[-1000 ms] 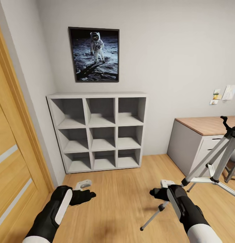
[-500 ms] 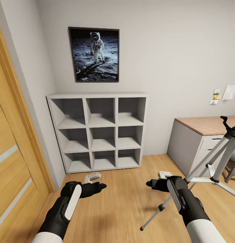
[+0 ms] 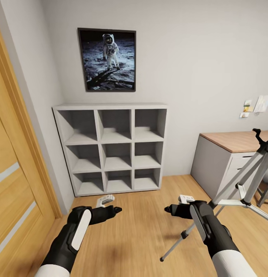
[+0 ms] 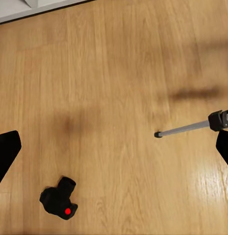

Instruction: Attach the digital camera to the camera tripod in the bedroom.

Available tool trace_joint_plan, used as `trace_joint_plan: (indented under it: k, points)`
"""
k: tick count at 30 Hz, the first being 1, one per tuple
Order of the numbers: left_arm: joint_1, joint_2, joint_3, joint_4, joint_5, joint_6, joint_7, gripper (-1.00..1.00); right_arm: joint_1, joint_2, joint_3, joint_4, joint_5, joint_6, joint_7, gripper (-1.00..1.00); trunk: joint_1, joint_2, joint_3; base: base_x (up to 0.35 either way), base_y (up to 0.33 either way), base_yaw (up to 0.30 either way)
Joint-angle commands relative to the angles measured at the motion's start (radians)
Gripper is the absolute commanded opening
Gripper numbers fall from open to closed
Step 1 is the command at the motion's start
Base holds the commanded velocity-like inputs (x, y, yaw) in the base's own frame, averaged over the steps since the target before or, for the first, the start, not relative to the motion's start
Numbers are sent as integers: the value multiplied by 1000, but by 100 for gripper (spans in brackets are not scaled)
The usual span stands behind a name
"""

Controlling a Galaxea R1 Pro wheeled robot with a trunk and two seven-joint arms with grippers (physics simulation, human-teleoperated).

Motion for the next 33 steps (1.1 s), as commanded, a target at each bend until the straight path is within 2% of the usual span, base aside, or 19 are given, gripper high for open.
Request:
trace_joint_plan:
  k: [1,2,3,6,11,17,23,28,29,33]
  points:
    - [-1,6,14,1,24,5,-33,100,0,0,-2,0,-8,5,3,100,4,-8,-4,0,0,0]
    - [-1,12,23,3,40,5,-49,100,0,0,-2,0,-8,5,7,100,8,-15,-7,0,0,0]
    - [-1,28,46,7,74,5,-83,100,0,-1,-3,1,-8,5,21,100,12,-22,-11,0,0,0]
    - [-1,101,112,26,167,5,-197,100,0,-11,-5,2,-8,5,109,100,23,-43,-20,0,0,0]
    - [-1,154,137,60,198,3,-270,100,0,-33,-6,3,-7,5,209,100,42,-78,-36,0,0,0]
    - [-1,204,151,69,211,6,-296,100,0,-55,-5,1,2,5,264,100,65,-120,-54,0,0,0]
    - [-1,212,153,91,216,1,-299,100,0,-59,-3,-1,1,6,274,100,88,-162,-73,0,0,0]
    - [-1,214,156,187,214,-10,-299,100,0,-60,0,-1,-3,5,277,100,107,-197,-89,0,0,0]
    - [-1,215,157,213,213,-41,-300,100,0,-60,-1,-1,-6,5,292,100,111,-204,-92,0,0,0]
    - [-1,214,154,220,213,-59,-298,100,0,-60,0,-2,-7,5,343,100,127,-232,-105,0,0,0]
